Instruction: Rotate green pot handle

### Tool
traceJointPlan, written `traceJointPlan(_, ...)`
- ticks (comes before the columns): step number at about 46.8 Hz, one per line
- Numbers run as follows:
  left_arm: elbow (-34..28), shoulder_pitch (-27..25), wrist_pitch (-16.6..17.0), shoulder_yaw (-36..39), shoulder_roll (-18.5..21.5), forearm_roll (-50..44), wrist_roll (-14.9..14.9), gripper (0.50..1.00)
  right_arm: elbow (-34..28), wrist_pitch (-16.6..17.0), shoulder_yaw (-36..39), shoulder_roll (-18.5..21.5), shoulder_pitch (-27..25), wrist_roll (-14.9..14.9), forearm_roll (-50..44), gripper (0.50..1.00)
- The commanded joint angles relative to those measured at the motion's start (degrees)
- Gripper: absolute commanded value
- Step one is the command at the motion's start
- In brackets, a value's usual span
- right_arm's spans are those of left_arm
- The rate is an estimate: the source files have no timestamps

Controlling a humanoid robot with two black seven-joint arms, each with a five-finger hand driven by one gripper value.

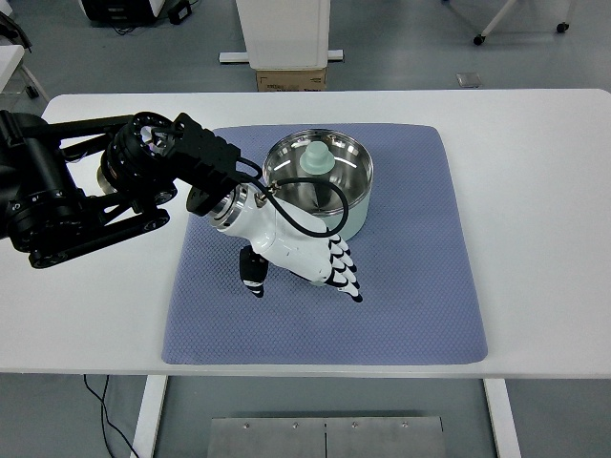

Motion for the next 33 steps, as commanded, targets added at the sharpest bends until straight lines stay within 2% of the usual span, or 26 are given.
traceJointPlan(1, 0.0, 0.0, 0.0, 0.4, -0.1, 1.3, 0.0, 1.0, 0.0, 0.0, 0.0, 0.0, 0.0, 0.0, 0.0, 1.0)
traceJointPlan(33, -1.2, -1.7, -0.5, 2.7, 0.0, 4.3, 0.0, 1.0, 0.0, 0.0, 0.0, 0.0, 0.0, 0.0, 0.0, 1.0)
